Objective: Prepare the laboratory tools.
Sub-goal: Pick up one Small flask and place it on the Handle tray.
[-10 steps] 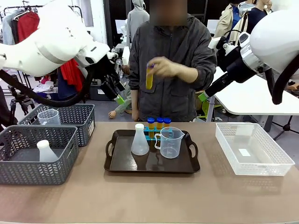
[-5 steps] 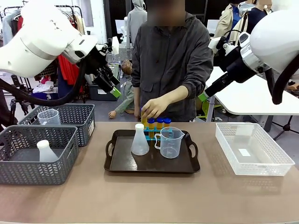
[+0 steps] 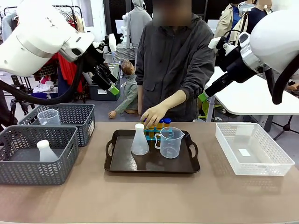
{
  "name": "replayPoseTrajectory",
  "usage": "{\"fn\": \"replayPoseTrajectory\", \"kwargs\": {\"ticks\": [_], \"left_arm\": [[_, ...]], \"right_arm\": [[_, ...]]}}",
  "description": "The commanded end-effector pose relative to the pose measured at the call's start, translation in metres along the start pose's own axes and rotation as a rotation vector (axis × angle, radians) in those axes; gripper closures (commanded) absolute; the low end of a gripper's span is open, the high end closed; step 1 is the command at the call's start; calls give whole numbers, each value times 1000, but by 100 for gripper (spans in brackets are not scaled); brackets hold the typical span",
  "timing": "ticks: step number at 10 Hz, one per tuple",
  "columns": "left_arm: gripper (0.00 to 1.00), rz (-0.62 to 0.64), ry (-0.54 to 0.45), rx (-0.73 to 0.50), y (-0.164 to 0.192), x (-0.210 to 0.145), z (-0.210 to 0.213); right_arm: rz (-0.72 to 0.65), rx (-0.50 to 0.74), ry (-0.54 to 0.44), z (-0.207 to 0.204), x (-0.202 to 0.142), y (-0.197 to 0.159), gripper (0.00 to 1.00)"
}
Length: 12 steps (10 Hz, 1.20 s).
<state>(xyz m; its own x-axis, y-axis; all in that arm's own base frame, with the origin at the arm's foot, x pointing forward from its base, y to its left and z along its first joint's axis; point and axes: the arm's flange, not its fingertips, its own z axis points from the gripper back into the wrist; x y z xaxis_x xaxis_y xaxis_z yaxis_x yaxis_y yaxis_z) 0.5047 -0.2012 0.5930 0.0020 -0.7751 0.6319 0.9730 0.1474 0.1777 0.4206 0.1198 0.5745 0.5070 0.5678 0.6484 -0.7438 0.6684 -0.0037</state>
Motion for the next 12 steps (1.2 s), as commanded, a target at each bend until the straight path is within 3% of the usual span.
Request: {"fn": "replayPoseTrajectory", "kwargs": {"ticks": [1,12], "left_arm": [[0,-14,-19,1,-7,-5,3],[0,-5,-2,2,-1,2,1]], "right_arm": [[-3,15,-16,0,1,-1,0],[-3,15,-16,0,1,-1,0]]}}
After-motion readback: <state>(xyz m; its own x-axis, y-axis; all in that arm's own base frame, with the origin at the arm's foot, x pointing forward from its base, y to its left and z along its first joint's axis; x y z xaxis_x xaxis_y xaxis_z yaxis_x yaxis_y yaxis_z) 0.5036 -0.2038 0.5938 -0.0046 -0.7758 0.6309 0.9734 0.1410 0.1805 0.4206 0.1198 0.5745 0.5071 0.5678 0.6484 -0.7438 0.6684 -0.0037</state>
